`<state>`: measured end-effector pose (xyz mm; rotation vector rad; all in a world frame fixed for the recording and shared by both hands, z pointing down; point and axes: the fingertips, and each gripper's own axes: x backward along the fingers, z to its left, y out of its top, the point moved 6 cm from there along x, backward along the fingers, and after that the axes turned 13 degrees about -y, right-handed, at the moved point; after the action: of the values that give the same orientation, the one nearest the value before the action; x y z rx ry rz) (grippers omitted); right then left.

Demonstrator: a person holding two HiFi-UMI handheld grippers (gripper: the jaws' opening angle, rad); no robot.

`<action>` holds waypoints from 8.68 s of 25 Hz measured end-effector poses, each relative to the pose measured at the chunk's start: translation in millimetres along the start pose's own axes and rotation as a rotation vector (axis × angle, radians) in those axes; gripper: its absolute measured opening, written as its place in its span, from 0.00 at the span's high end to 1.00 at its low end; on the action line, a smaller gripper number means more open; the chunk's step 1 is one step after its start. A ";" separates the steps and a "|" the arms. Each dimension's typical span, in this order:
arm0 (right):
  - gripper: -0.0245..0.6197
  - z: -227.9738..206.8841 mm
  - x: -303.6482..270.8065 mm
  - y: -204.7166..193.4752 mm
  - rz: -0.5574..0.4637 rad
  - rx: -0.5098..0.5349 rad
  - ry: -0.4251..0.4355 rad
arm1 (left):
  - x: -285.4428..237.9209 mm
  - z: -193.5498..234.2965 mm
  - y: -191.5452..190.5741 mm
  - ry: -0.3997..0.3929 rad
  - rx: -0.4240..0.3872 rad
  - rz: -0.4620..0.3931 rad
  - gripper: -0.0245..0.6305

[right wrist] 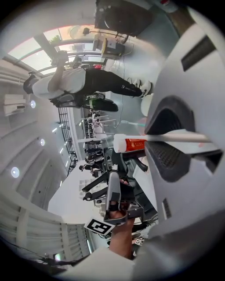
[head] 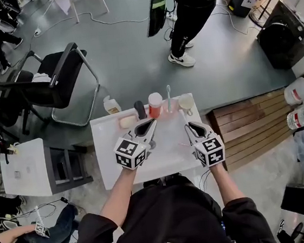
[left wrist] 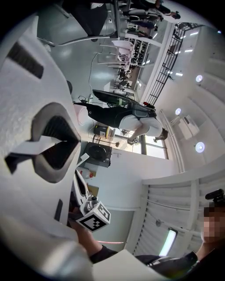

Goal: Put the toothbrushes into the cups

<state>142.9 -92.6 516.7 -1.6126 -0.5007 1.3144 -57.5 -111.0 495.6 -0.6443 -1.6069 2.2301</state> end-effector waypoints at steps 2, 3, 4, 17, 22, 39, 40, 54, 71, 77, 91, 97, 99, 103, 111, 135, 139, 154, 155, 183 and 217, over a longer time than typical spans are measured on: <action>0.88 -3.9 -3.7 6.0 -0.010 -0.003 -0.004 | -1.4 2.2 0.7 0.003 0.001 -0.002 0.96; 0.88 -5.5 -5.7 9.2 -0.017 0.001 -0.006 | -2.3 3.5 1.3 0.004 0.001 -0.002 0.96; 0.88 -6.6 -7.7 12.9 -0.024 0.007 -0.008 | -3.3 4.7 2.0 0.005 0.001 -0.003 0.96; 0.88 -51.8 -60.5 71.3 -0.146 -0.087 -0.030 | -17.1 25.6 10.1 0.029 0.004 -0.014 0.96; 0.88 -72.3 -92.0 74.8 -0.148 -0.175 -0.031 | -22.1 29.2 8.0 0.036 0.016 -0.008 0.96; 0.88 -96.2 -160.8 49.0 -0.092 -0.277 -0.028 | -25.0 40.4 1.4 0.081 0.053 0.023 0.96; 0.88 -96.4 -162.6 45.8 -0.086 -0.279 -0.030 | -24.6 40.2 1.1 0.083 0.054 0.022 0.96; 0.88 -85.9 -165.0 5.4 0.059 -0.202 -0.032 | -21.0 40.0 -0.7 0.087 0.053 0.017 0.96; 0.87 -86.4 -167.3 -16.8 0.206 -0.201 -0.099 | -2.8 37.6 -5.5 0.096 0.057 0.013 0.96; 0.81 -90.9 -165.5 -20.6 0.227 -0.257 -0.117 | 3.1 36.2 -4.4 0.102 0.057 0.006 0.96; 0.96 -67.3 -111.0 19.4 0.047 -0.264 -0.060 | 10.8 24.9 1.0 0.081 0.032 -0.010 0.96; 0.96 -49.7 -69.7 42.4 -0.052 -0.207 -0.038 | 13.9 18.6 9.2 0.066 0.005 -0.026 0.96; 0.96 -44.3 -54.9 48.1 -0.085 -0.209 -0.027 | 14.0 15.1 13.1 0.058 -0.003 -0.030 0.96; 0.96 -33.3 -22.7 56.6 -0.163 -0.194 -0.019 | 11.5 7.4 17.9 0.032 -0.018 -0.037 0.96; 0.96 -21.2 22.5 51.6 -0.228 -0.199 -0.046 | 5.9 -6.8 18.1 -0.007 -0.028 -0.042 0.96; 0.95 6.2 33.1 -117.2 0.148 0.062 -0.064 | -4.2 -34.6 -47.3 -0.089 0.068 0.061 0.96; 0.82 9.2 23.7 -133.2 0.250 0.211 -0.065 | -4.7 -33.6 -55.2 -0.084 0.080 0.075 0.96; 0.72 18.9 -20.7 -177.3 0.510 0.553 -0.077 | 2.9 -22.8 -72.2 -0.046 0.132 0.088 0.96; 0.72 18.7 -22.4 -177.8 0.507 0.548 -0.086 | 3.5 -21.7 -73.2 -0.044 0.135 0.089 0.96; 0.90 26.6 -18.7 -178.4 0.463 0.401 -0.093 | 5.0 -14.4 -76.0 -0.081 0.135 0.109 0.96; 0.90 -21.4 1.2 -12.3 -0.043 0.008 -0.044 | -28.8 -13.0 -3.8 -0.086 -0.005 0.037 0.96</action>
<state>165.8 -94.9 525.8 -1.5608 -0.5528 1.3207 -26.2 -113.8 500.8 -0.5916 -1.6543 2.3106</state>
